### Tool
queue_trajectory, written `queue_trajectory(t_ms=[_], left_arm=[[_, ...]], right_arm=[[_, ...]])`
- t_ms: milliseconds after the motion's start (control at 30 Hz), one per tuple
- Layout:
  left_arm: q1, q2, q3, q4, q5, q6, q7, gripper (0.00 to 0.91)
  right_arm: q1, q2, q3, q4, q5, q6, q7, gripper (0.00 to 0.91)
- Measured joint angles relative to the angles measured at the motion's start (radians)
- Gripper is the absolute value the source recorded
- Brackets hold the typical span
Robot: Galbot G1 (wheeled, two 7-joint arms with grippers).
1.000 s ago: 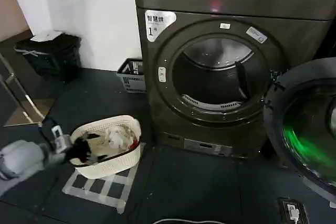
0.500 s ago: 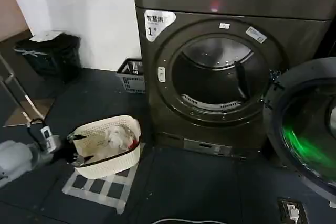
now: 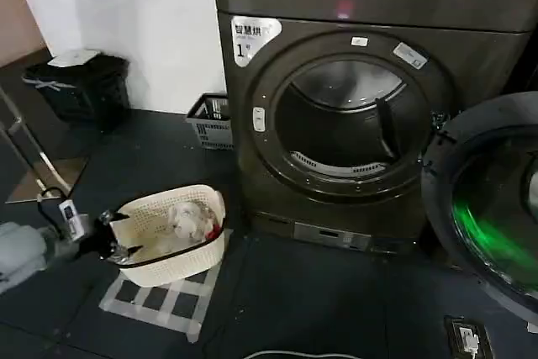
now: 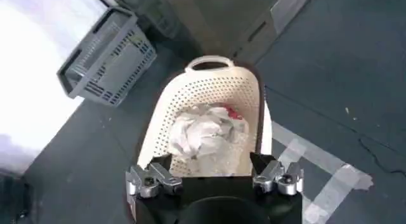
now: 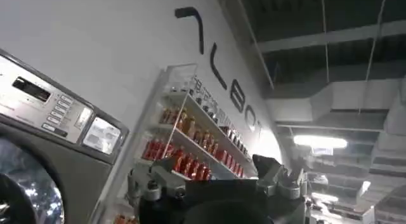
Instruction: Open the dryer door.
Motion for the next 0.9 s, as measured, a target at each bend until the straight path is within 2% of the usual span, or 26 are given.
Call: queue_trajectory(t_ms=[900], left_arm=[[0.014,0.033,-0.029,0.007,0.078,-0.028,0.046,0.907]], right_arm=[[-0.015,0.003,0.028,0.019,-0.008,-0.001,-0.007,0.907]])
